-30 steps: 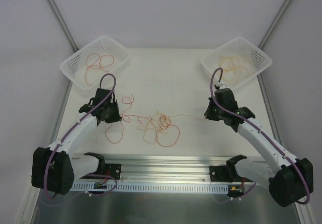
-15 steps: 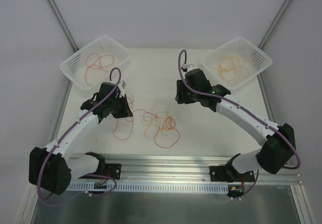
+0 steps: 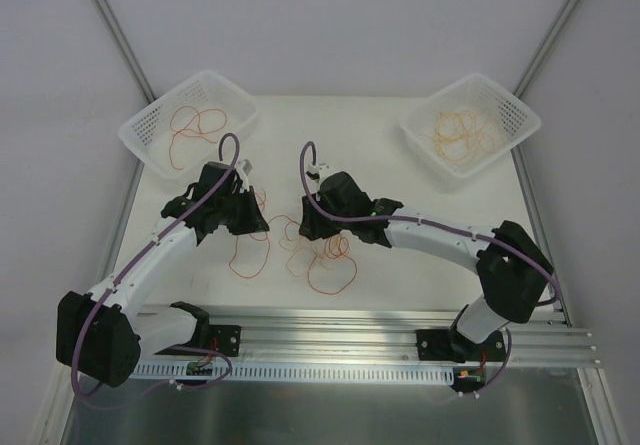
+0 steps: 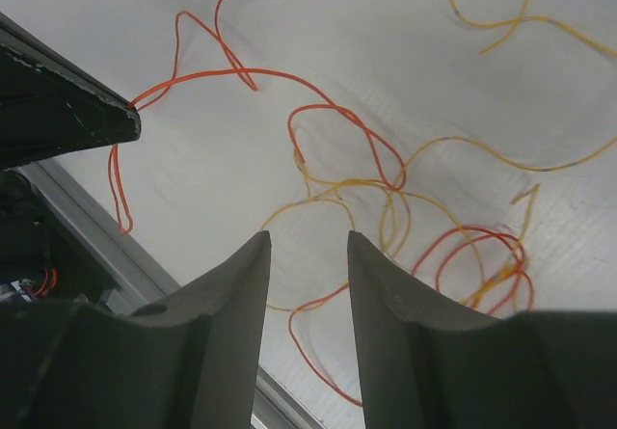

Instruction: Untangle the cables

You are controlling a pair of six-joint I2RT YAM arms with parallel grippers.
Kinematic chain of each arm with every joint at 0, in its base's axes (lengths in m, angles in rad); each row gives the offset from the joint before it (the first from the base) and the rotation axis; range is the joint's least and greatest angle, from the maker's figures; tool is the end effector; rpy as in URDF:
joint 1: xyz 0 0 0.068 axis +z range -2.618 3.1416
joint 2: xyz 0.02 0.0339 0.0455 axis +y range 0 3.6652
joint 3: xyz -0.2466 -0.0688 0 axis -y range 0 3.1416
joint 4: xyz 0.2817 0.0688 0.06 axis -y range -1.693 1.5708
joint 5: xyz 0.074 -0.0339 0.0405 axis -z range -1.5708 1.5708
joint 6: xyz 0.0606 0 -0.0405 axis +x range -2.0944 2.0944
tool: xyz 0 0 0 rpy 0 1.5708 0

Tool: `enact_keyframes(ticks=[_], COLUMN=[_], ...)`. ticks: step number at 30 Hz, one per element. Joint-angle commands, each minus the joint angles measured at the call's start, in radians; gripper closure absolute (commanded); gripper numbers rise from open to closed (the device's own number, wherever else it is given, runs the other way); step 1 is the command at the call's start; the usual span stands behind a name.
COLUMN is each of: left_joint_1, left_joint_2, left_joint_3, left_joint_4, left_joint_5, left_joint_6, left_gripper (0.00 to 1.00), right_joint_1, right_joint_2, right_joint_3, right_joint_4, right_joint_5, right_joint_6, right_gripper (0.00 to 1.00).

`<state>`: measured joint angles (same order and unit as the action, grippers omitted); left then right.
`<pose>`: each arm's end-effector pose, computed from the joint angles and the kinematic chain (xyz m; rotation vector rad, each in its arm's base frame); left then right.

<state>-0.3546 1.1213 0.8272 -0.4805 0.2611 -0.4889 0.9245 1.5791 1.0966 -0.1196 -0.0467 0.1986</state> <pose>0.2708 -0.1170 0.2187 -0.0291 2.4277 -0.7077 0.2448 0.3293 0.2063 -0.8269 2.0992 0.6767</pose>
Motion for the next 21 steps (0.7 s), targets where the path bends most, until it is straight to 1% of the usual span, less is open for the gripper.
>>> enact_keyframes(ticks=[1,4,6,10,11,14,19,21], left_joint_1=[-0.012,-0.012,-0.012,-0.012,-0.012,-0.012,-0.012,-0.012], left_joint_2=[-0.023,-0.023,-0.023,-0.025,-0.026,-0.028,-0.026,-0.026], left_joint_3=[0.003,0.003,0.003,0.003,0.003,0.003,-0.002,-0.003], left_joint_4=[-0.007,-0.007,-0.006,-0.007,-0.007,-0.007,-0.009,-0.009], left_joint_5=[0.021,0.029,0.027,0.032,0.032,0.040,0.053,0.053], left_joint_6=[-0.043,-0.053,-0.057,-0.066,-0.068,-0.073,-0.074,-0.074], left_gripper=[1.00,1.00,1.00,1.00,1.00,1.00,1.00,1.00], right_joint_1=[0.034,0.056,0.063,0.079,0.079,0.086,0.088,0.088], right_joint_2=[0.053,0.113,0.146,0.206,0.228,0.257,0.314,0.331], right_joint_3=[-0.047,-0.035,-0.014,-0.011,-0.009,-0.007,0.029,0.037], right_joint_4=[0.306,0.377,0.393,0.428,0.426,0.437,0.454,0.468], right_joint_5=[-0.035,-0.035,-0.027,0.040,0.088,0.154,0.146,0.139], right_joint_6=[0.129,0.148,0.159,0.179,0.191,0.193,0.193,0.194], right_gripper=[0.59,0.57,0.57,0.55,0.55,0.55,0.55,0.57])
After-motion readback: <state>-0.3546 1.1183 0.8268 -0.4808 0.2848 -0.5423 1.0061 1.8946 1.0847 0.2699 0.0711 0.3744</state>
